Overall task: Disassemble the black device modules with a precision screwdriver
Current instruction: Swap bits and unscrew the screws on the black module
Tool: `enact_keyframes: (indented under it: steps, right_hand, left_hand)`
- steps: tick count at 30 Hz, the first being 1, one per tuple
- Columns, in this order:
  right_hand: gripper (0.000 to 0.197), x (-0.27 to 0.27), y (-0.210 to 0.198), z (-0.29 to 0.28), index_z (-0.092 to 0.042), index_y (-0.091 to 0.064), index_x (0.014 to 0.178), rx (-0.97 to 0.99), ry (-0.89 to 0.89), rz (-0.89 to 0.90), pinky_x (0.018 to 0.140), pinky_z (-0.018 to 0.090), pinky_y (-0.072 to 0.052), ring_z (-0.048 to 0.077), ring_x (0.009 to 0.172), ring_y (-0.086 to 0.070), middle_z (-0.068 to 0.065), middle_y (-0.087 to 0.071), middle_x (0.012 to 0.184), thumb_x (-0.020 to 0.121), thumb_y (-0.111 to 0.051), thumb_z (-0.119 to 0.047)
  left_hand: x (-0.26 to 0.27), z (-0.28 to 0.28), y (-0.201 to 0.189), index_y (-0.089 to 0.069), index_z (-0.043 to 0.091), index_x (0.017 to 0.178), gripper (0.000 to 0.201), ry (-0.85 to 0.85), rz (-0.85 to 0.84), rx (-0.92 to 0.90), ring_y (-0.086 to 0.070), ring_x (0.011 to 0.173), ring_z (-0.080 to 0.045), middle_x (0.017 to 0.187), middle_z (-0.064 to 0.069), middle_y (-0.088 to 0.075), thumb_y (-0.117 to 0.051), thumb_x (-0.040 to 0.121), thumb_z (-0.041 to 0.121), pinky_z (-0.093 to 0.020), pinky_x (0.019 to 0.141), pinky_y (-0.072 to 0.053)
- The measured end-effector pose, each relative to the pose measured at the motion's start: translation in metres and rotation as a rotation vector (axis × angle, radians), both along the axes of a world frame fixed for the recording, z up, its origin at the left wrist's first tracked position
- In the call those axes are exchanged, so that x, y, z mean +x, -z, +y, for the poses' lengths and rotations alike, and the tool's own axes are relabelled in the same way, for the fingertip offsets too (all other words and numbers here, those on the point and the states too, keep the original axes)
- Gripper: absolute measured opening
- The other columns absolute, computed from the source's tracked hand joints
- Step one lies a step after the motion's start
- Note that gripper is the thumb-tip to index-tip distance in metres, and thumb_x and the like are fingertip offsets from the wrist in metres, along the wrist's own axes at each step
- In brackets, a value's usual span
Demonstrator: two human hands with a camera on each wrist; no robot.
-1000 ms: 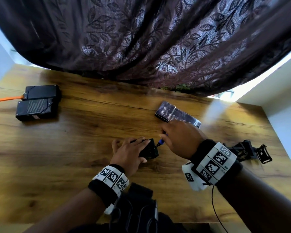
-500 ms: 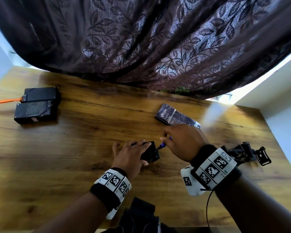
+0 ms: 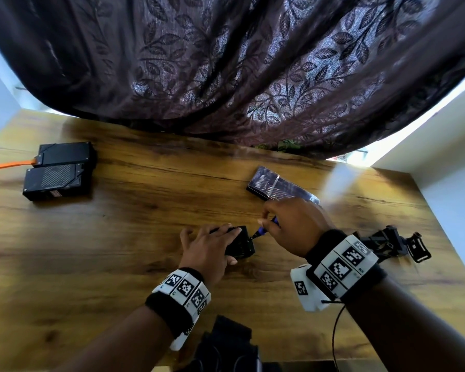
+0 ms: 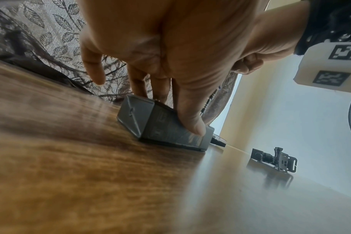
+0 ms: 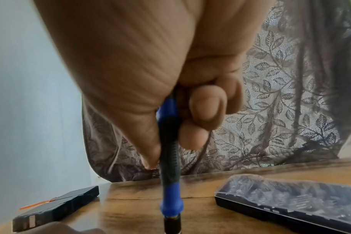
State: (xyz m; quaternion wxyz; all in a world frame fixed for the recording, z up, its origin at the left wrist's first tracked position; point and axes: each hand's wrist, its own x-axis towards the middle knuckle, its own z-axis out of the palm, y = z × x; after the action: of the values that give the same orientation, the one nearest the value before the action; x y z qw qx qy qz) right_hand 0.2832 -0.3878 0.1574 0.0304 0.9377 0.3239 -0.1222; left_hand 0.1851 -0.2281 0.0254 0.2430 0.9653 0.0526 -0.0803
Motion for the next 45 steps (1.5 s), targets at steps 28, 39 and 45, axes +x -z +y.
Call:
enact_keyframes:
  steps: [28, 39, 45]
  right_hand:
    - [0.008, -0.010, 0.001, 0.019, -0.027, -0.068, 0.097, 0.091, -0.032, 0.064, 0.076, 0.028, -0.052, 0.010, 0.088, -0.057, -0.013, -0.053, 0.097, 0.089, -0.068, -0.025]
    - [0.003, -0.004, 0.002, 0.012, -0.027, -0.068, 0.096, 0.091, -0.076, 0.094, 0.073, 0.024, -0.048, 0.008, 0.085, -0.056, -0.013, -0.048, 0.098, 0.094, -0.066, -0.026]
    - [0.009, 0.003, 0.003, 0.002, -0.030, -0.070, 0.101, 0.113, -0.078, 0.146, 0.081, 0.030, -0.053, 0.004, 0.089, -0.054, -0.016, -0.051, 0.099, 0.093, -0.069, -0.027]
  left_hand:
    - [0.000, 0.000, -0.001, -0.025, 0.045, 0.155, 0.068, 0.011, -0.007, 0.014, -0.018, 0.148, -0.010, 0.163, 0.020, -0.028, -0.060, 0.097, 0.045, -0.058, 0.111, -0.006]
    - [0.002, 0.002, -0.002, -0.026, 0.046, 0.155, 0.067, 0.028, 0.009, 0.009, -0.019, 0.148, -0.011, 0.162, 0.020, -0.028, -0.060, 0.096, 0.044, -0.059, 0.111, -0.009]
    - [0.002, 0.003, -0.004, -0.025, 0.046, 0.155, 0.068, 0.033, 0.013, 0.003, -0.018, 0.148, -0.011, 0.163, 0.020, -0.028, -0.060, 0.097, 0.045, -0.059, 0.113, -0.008]
